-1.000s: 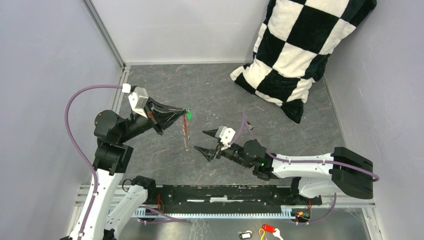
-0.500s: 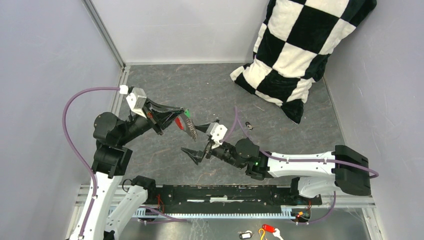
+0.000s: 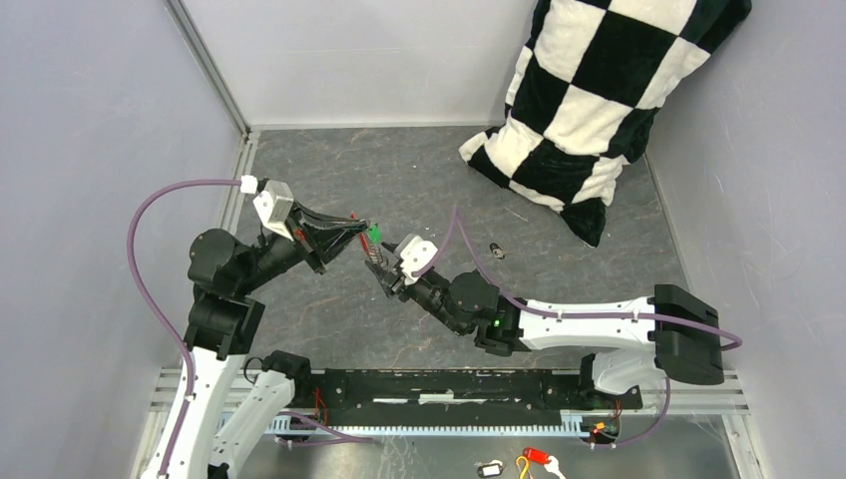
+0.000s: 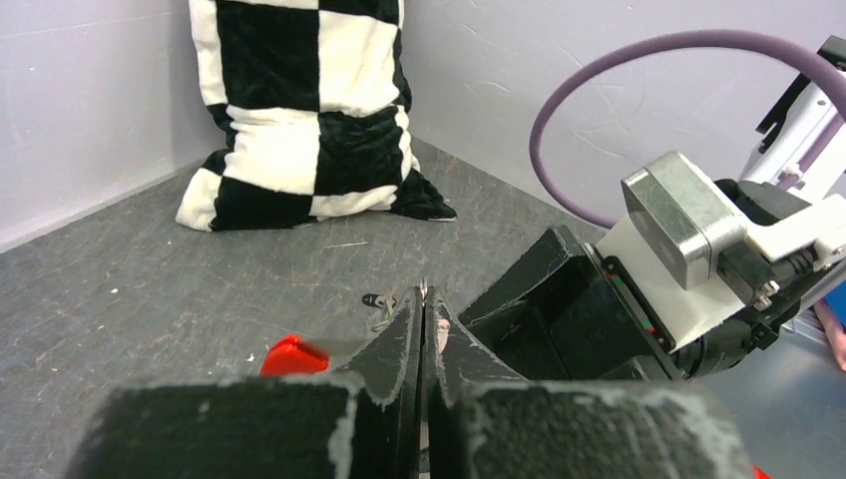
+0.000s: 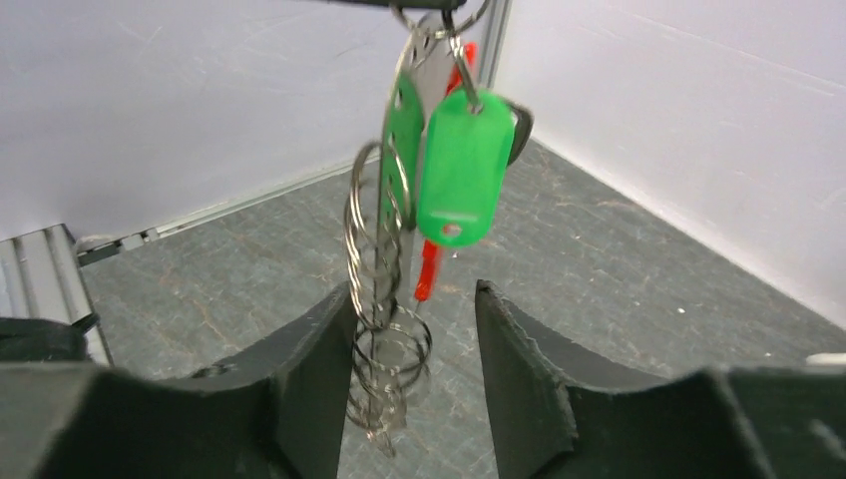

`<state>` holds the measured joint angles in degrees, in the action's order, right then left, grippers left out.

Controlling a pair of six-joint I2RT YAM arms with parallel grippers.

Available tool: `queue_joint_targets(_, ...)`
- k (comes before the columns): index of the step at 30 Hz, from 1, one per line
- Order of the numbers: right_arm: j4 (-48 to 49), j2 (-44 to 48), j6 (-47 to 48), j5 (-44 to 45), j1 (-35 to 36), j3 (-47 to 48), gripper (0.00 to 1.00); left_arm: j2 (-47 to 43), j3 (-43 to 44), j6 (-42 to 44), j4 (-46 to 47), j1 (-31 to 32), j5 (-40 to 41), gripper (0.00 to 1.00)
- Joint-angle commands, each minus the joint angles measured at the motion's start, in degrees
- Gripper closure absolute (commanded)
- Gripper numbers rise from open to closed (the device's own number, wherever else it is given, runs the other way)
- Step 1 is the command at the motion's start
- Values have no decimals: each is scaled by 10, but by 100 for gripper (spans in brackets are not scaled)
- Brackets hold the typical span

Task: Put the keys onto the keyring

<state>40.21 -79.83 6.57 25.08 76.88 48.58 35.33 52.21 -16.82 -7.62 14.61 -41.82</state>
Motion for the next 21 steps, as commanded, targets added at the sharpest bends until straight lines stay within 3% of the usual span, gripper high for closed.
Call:
queue_joint_targets(1, -3, -21, 13, 29, 2, 57, 54, -8, -3, -13, 17, 2, 8, 98)
queue_joint_targets(7, -6, -33, -16, 47, -1, 82, 98, -12, -10, -11, 17, 2, 2, 98)
queue_joint_targets(8, -7, -31, -33, 47, -6, 81, 99, -12, -11, -11, 17, 2, 0, 97)
queue_joint_targets(9, -7, -26, -52, 42, -14, 77, 99, -12, -12, -11, 17, 2, -3, 92)
queue_joint_targets(12, 4, -8, -173, -13, -55, 48, 100, -4, -6, 2, 6, 2, -5, 54)
queue_joint_targets(15, 55, 9, -302, -87, -104, -3, 99, 10, 23, 27, -8, 2, -4, 3)
queue_joint_targets(21, 199, 20, -598, -157, -186, -101, 99, 54, 101, 119, -86, 2, -27, 0)
